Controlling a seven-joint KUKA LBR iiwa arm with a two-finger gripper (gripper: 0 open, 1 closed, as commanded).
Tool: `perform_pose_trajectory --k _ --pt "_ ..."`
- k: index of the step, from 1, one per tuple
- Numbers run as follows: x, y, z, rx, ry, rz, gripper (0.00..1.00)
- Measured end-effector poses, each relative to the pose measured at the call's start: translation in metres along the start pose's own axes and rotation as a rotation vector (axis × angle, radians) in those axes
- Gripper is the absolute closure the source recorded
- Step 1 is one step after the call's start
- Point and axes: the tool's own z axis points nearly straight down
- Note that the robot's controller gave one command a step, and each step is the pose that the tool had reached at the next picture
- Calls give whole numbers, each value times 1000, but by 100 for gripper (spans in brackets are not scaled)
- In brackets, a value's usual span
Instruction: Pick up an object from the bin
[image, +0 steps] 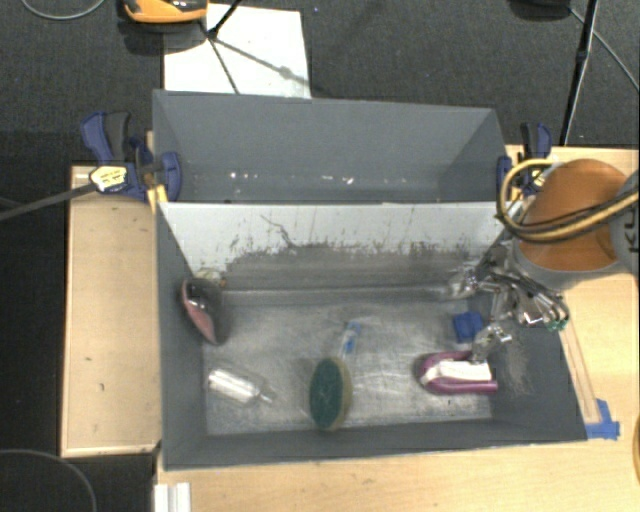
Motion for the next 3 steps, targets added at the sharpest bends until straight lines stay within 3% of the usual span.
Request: perform_pose_trajectory --k 1,2,3 --pt "6 0 0 0 -3 -1 0" --pt "14 -3 0 -5 33 -2 100" --pt "22 10 -128 14 8 -2 100"
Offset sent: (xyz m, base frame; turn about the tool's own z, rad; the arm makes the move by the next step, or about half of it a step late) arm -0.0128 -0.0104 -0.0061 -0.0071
